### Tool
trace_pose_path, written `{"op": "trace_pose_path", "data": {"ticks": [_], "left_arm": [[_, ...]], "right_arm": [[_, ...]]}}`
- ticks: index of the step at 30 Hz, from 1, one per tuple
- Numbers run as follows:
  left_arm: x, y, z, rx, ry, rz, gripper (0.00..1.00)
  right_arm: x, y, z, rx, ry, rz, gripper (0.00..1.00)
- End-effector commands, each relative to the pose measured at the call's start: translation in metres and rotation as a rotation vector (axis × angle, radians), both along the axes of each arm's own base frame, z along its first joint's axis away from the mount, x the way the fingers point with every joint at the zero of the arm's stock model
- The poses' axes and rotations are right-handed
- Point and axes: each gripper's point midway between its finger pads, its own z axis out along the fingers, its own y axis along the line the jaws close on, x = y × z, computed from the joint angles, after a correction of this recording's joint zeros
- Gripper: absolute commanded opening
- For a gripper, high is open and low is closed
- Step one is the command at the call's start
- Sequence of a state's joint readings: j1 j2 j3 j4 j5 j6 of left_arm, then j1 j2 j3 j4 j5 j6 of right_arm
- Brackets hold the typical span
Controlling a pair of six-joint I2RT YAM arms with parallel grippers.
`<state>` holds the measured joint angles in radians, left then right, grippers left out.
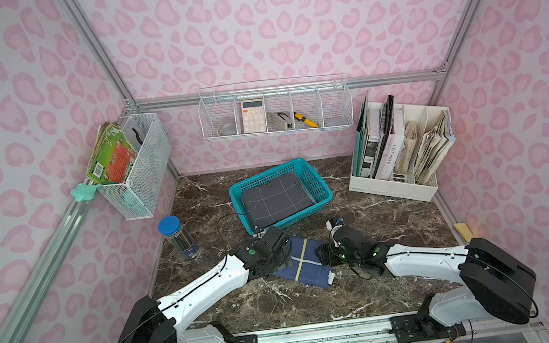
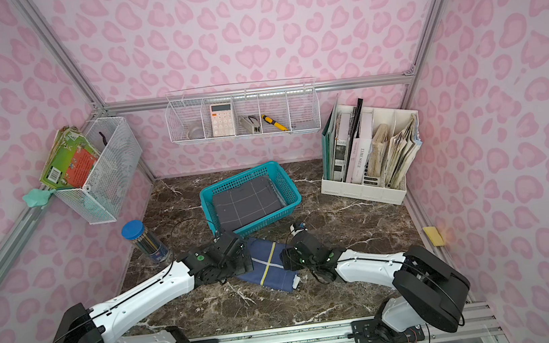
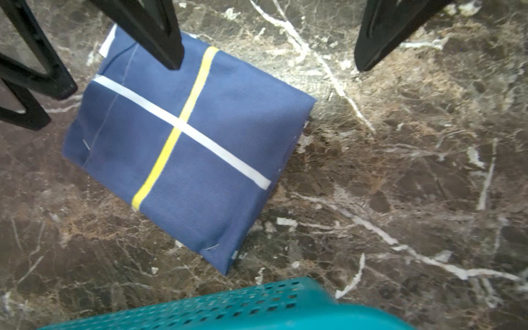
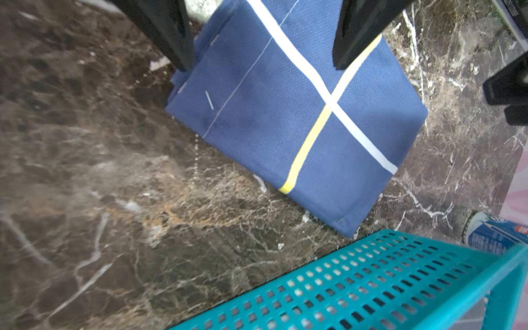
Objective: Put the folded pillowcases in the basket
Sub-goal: Move the pillowcase to the center of the board, then pick up the pillowcase at the center of the board.
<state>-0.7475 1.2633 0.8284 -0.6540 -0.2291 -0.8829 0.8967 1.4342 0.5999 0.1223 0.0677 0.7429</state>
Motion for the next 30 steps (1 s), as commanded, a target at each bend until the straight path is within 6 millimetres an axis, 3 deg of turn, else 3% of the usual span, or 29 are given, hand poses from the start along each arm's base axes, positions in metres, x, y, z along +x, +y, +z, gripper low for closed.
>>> {"op": "trace_pose_path", "data": {"ticks": [1, 10, 13, 17, 25, 30], "left_arm": [[-0.001, 0.014, -0.003, 0.049, -0.008, 0.008, 0.99], [0.003, 0.017, -0.014, 0.041, 0.016, 0.017, 0.99], [0.004, 0.015, -0.020, 0.029, 0.032, 0.018, 0.99], [0.006, 0.013, -0.026, 0.026, 0.049, 0.014, 0.98], [0.016, -0.013, -0.041, -0.014, 0.104, -0.061, 0.97], [0.025, -0.037, -0.049, -0.075, 0.129, -0.101, 0.93]], "right_arm": [[0.002, -0.002, -0.009, -0.040, 0.021, -0.025, 0.76], [0.001, -0.008, -0.028, -0.125, 0.066, -0.052, 0.67], [0.001, -0.013, -0.032, -0.153, 0.065, -0.060, 0.57], [0.007, -0.041, -0.038, -0.272, 0.058, -0.139, 0.36], [0.018, -0.074, -0.044, -0.254, 0.081, -0.174, 0.15], [0.024, -0.080, -0.033, -0.226, 0.048, -0.186, 0.15]]}}
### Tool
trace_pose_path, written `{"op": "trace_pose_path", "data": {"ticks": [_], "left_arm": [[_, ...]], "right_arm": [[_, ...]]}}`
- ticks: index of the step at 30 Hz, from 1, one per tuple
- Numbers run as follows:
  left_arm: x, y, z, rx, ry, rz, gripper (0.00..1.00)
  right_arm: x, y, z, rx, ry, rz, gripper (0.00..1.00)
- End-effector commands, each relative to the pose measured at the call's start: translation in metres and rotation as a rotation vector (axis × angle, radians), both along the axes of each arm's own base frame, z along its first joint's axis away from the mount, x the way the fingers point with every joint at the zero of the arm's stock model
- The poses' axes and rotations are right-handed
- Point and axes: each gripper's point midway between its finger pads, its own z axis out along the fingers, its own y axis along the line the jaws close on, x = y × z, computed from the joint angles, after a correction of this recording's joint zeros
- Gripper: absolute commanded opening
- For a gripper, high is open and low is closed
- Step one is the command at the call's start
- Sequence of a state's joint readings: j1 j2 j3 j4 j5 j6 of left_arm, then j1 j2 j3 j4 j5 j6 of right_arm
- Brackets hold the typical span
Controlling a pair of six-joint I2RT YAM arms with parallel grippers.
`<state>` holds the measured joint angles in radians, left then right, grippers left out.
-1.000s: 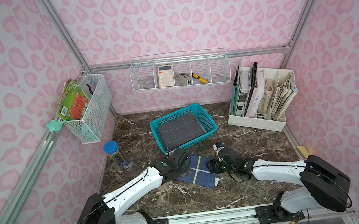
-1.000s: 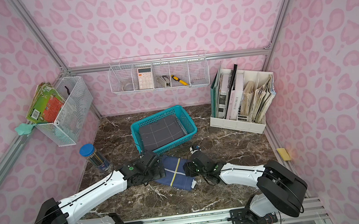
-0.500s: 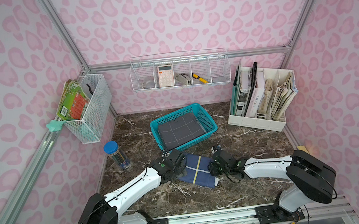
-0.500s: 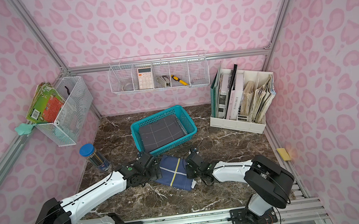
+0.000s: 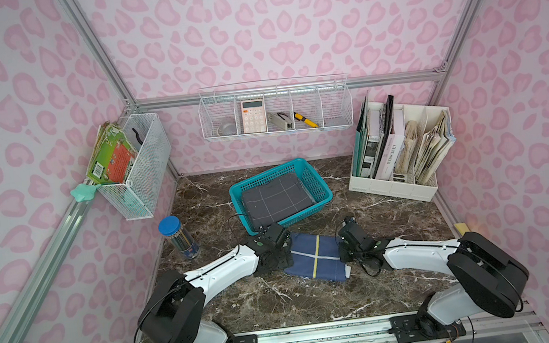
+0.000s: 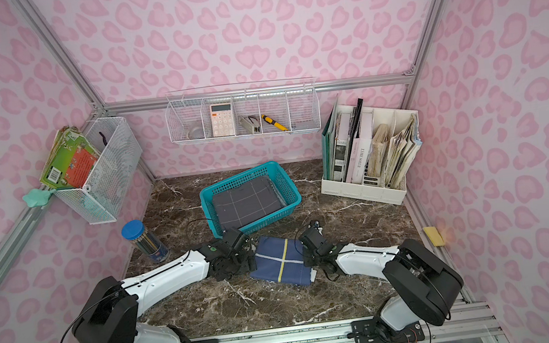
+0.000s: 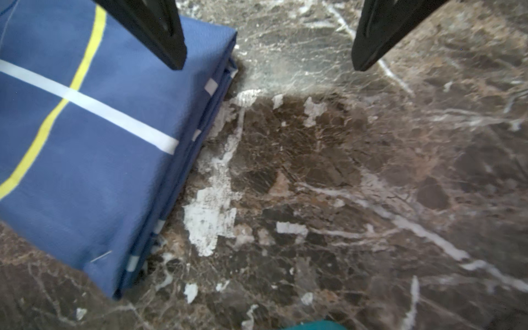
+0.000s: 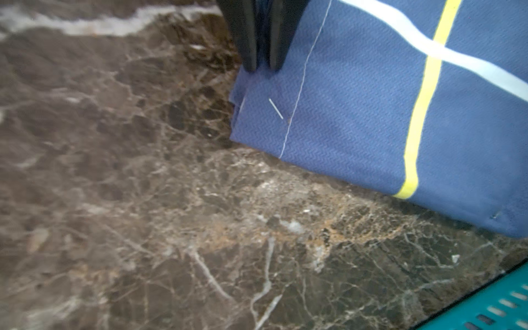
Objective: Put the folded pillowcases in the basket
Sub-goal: Pick up the pillowcase at the center of the board.
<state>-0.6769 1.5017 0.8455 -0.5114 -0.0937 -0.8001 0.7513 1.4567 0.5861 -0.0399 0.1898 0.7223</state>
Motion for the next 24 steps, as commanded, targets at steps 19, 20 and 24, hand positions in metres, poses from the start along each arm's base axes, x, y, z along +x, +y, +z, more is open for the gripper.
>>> {"op": "trace_pose_path", "data": {"ticks": [19, 20, 24], "left_arm": [[0.008, -0.066, -0.028, -0.127, 0.075, -0.098, 0.59], [0.007, -0.068, -0.027, -0.127, 0.073, -0.102, 0.56], [0.002, -0.074, -0.022, -0.116, 0.053, -0.114, 0.38]], "right_arm": [[-0.009, 0.006, 0.003, 0.230, 0.031, 0.050, 0.49], [-0.010, 0.010, 0.003, 0.232, 0.032, 0.056, 0.47], [-0.010, 0.019, 0.004, 0.212, 0.027, 0.072, 0.33]]}}
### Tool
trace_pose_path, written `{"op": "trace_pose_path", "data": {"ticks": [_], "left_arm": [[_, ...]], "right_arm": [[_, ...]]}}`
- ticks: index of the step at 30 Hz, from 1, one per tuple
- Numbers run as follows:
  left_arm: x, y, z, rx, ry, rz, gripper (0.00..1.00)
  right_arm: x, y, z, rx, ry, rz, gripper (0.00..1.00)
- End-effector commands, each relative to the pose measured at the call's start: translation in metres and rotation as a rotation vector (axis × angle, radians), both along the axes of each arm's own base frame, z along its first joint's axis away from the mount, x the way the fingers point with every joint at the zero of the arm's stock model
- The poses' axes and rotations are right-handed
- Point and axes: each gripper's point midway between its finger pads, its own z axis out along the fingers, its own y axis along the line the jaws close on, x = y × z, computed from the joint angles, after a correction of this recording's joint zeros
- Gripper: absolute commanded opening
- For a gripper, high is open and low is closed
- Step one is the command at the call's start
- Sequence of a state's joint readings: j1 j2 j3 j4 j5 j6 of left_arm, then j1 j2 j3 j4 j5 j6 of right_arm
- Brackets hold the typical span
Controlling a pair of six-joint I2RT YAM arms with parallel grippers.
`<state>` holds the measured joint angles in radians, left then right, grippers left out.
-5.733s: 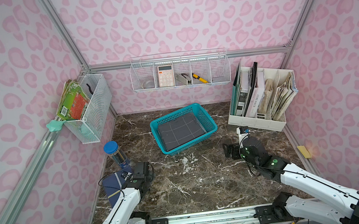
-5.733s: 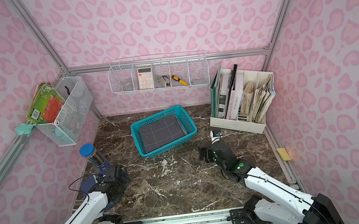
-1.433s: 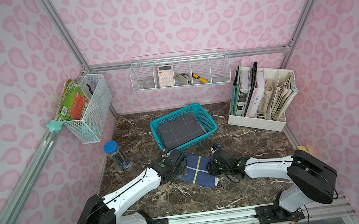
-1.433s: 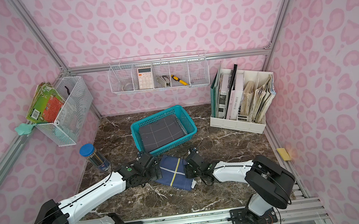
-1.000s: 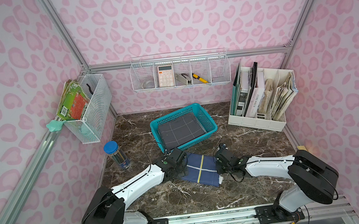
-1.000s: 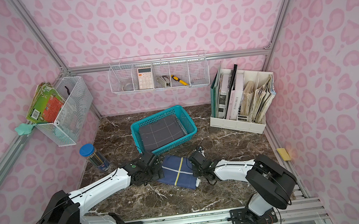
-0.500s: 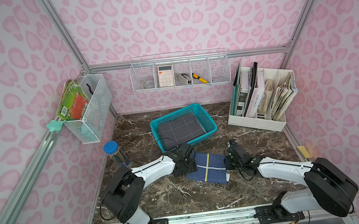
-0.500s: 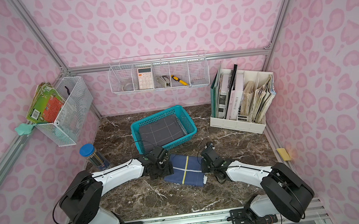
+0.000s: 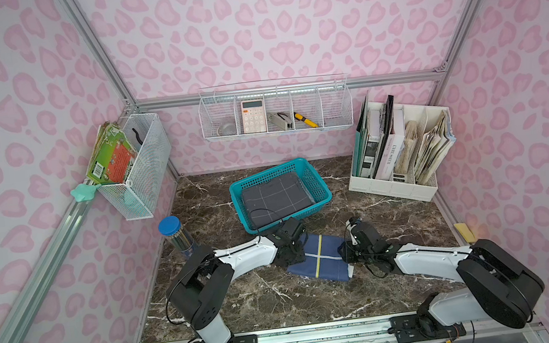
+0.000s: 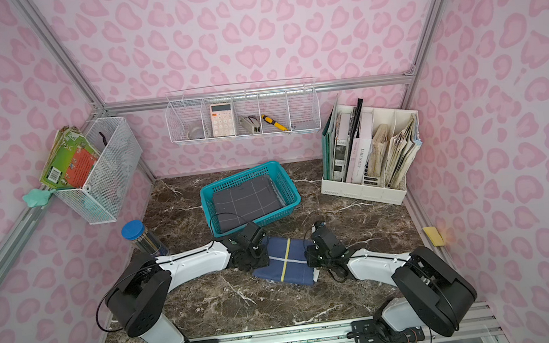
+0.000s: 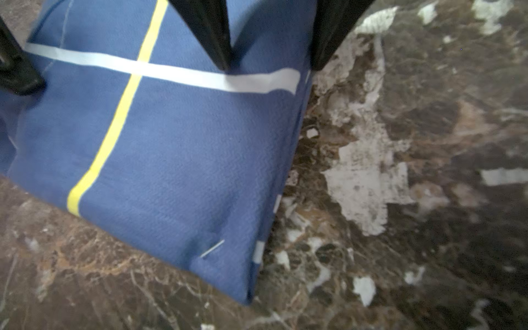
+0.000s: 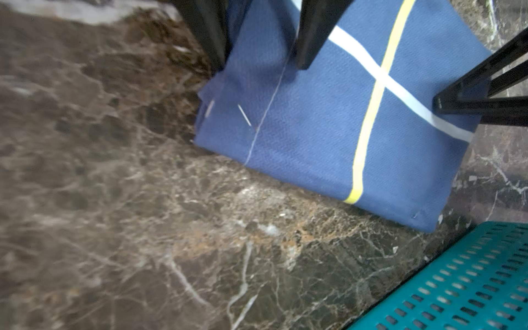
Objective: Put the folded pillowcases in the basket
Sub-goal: Pick up the pillowcase at the center of the board.
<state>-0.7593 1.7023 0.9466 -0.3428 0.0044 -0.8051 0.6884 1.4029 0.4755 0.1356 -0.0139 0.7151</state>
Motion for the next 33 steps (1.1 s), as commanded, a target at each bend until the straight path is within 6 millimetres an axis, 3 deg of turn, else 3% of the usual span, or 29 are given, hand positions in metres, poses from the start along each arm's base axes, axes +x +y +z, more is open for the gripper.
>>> {"op": "trace_pose_path", "data": {"ticks": [1, 9, 14, 18, 22, 27, 33], "left_arm": [[-0.014, -0.002, -0.001, 0.005, 0.036, -0.007, 0.34], [-0.014, 0.005, 0.023, 0.056, -0.067, 0.012, 0.06], [-0.013, 0.015, 0.047, 0.072, -0.150, 0.037, 0.00], [-0.010, 0.028, 0.079, 0.066, -0.246, 0.069, 0.00], [-0.006, 0.043, 0.123, 0.040, -0.369, 0.099, 0.00], [0.005, 0.067, 0.179, 0.060, -0.550, 0.144, 0.00], [0.030, 0.091, 0.216, 0.091, -0.631, 0.208, 0.00]], "right_arm": [[-0.001, 0.008, 0.004, 0.007, 0.004, 0.005, 0.29], [0.002, 0.007, 0.026, -0.009, -0.067, -0.007, 0.04], [0.005, 0.015, 0.052, -0.009, -0.140, 0.003, 0.00], [0.013, 0.028, 0.095, 0.018, -0.239, 0.030, 0.00], [0.025, 0.038, 0.146, 0.070, -0.357, 0.045, 0.00], [0.046, 0.053, 0.197, 0.081, -0.492, 0.067, 0.00], [0.085, 0.089, 0.244, 0.065, -0.584, 0.136, 0.00]]}}
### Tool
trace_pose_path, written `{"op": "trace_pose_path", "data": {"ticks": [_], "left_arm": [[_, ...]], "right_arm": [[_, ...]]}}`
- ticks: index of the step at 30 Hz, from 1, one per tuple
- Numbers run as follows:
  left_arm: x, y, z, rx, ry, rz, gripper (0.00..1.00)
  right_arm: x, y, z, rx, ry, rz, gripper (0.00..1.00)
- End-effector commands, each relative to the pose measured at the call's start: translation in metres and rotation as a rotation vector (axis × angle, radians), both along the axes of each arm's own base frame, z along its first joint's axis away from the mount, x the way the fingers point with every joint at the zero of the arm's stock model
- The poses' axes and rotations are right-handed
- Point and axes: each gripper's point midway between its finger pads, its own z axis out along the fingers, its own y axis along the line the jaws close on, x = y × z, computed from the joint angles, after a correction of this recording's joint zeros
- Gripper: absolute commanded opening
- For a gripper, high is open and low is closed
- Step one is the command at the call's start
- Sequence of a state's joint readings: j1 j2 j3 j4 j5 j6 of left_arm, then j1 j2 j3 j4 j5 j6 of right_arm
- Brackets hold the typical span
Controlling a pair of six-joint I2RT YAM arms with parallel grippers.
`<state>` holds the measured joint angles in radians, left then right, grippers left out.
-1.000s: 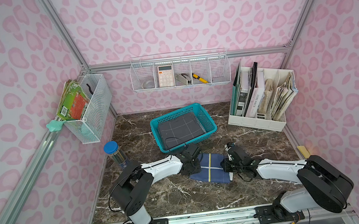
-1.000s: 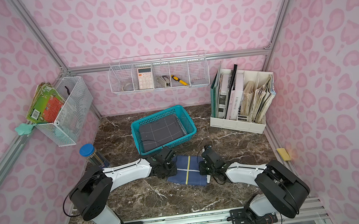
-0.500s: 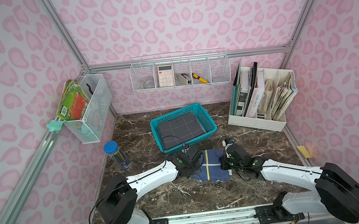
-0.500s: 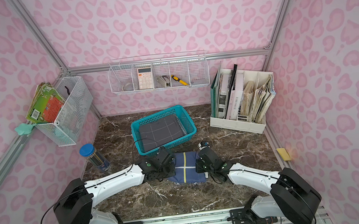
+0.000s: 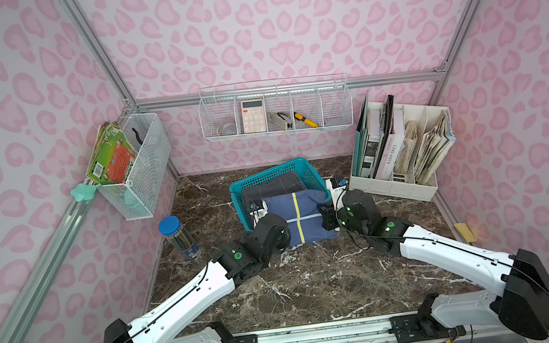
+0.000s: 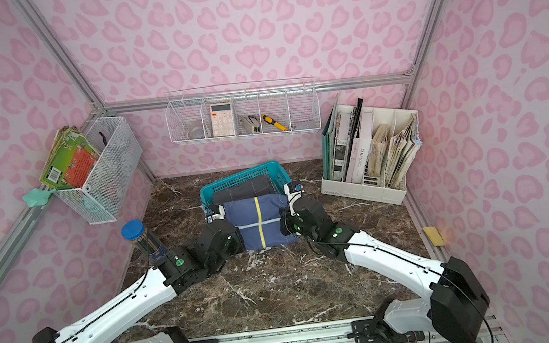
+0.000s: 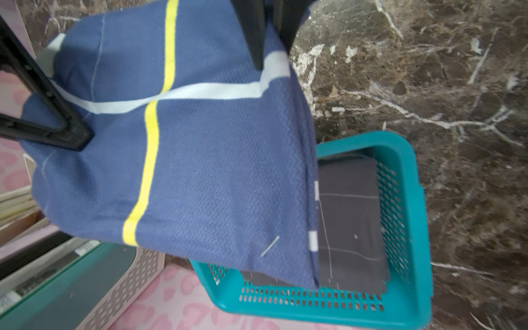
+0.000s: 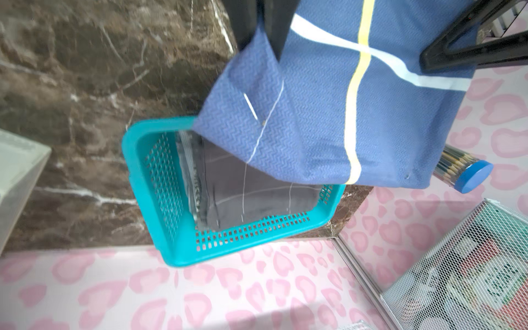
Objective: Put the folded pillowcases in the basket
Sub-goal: Pick up the pillowcase at the center of the board, then place the pillowcase in the basket.
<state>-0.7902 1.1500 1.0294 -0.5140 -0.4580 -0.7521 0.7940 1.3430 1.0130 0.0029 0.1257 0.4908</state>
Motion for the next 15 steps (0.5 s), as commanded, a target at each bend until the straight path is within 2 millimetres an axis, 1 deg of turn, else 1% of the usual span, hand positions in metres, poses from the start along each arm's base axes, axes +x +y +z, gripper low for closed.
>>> {"op": "trace_pose_path", "data": {"ticks": [1, 2, 4, 6, 7, 8, 11, 15], "left_arm": [[0.012, 0.028, 0.007, 0.101, -0.017, 0.062, 0.00], [0.016, 0.032, 0.009, 0.101, -0.018, 0.077, 0.00], [0.028, 0.042, 0.009, 0.096, -0.012, 0.107, 0.00], [0.040, 0.051, 0.005, 0.082, 0.005, 0.135, 0.00], [0.046, 0.056, 0.002, 0.075, 0.016, 0.152, 0.00], [0.051, 0.059, 0.000, 0.067, 0.025, 0.165, 0.00], [0.069, 0.068, -0.010, 0.057, 0.051, 0.201, 0.00], [0.092, 0.074, -0.031, 0.053, 0.102, 0.231, 0.00]], "right_arm": [[0.025, 0.011, 0.022, -0.039, -0.083, 0.011, 0.00], [0.032, 0.016, 0.025, -0.040, -0.089, 0.021, 0.00], [0.050, 0.028, 0.025, -0.051, -0.085, 0.038, 0.00], [0.067, 0.038, 0.021, -0.059, -0.070, 0.055, 0.00], [0.075, 0.042, 0.012, -0.067, -0.051, 0.065, 0.00], [0.083, 0.048, 0.018, -0.053, -0.054, 0.076, 0.00], [0.106, 0.061, 0.001, -0.066, -0.011, 0.096, 0.00], [0.131, 0.072, -0.020, -0.090, 0.026, 0.107, 0.00]]}}
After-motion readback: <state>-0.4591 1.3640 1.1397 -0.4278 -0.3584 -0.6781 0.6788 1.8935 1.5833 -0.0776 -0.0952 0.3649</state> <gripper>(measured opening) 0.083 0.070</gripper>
